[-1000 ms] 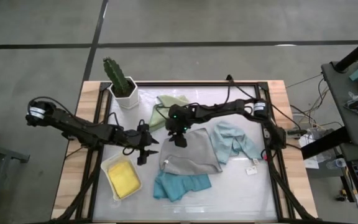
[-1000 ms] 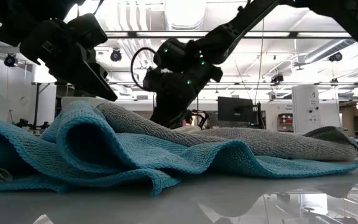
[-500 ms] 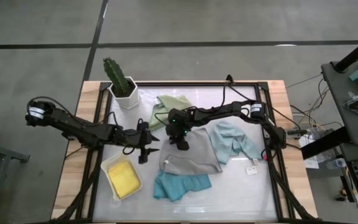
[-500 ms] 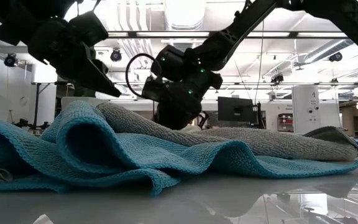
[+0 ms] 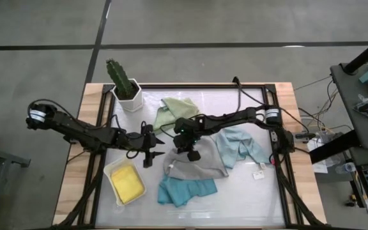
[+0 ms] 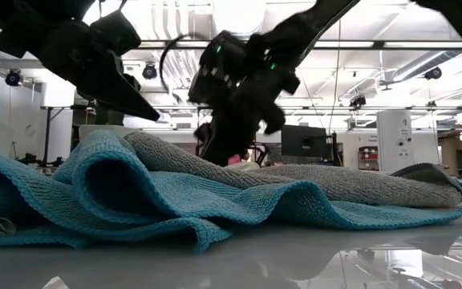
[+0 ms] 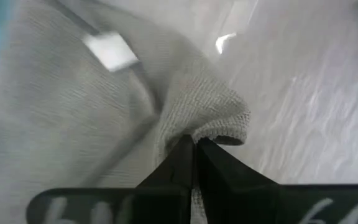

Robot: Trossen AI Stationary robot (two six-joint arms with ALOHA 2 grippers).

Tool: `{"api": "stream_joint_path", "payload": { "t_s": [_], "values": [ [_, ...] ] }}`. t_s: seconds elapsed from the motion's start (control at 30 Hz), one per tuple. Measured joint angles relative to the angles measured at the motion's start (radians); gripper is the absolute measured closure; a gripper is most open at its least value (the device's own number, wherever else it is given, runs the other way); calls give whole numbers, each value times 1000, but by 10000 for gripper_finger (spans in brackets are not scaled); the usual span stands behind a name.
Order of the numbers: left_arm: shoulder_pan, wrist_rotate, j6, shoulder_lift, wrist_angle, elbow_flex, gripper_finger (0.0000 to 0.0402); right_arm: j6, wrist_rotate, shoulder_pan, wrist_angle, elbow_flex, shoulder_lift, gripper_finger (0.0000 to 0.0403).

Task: Fold microfiber towels
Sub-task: Fold the gray microfiber towel

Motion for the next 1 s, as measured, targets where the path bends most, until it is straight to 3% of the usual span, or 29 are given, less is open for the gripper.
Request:
{"api": "stream_joint_path", "payload": {
  "t_s": [0.13,0.3,0.5,0.7,0.87,1.0],
  "values": [
    [0,-7,0,13,47,0,204,-21,21,30,0,-83,-103,394],
    [0,-8,0,75,174,1,204,-42,153,101,1,-193,-231,394],
    [0,-6,0,202,342,1,204,-14,156,179,11,-310,-350,394],
    [0,1,-1,364,571,12,204,89,157,237,71,-399,-384,394],
    [0,12,-37,487,592,82,204,146,156,274,137,-428,-376,394],
    [-2,81,-64,560,589,138,204,139,157,289,153,-431,-369,394]
  ]
}}
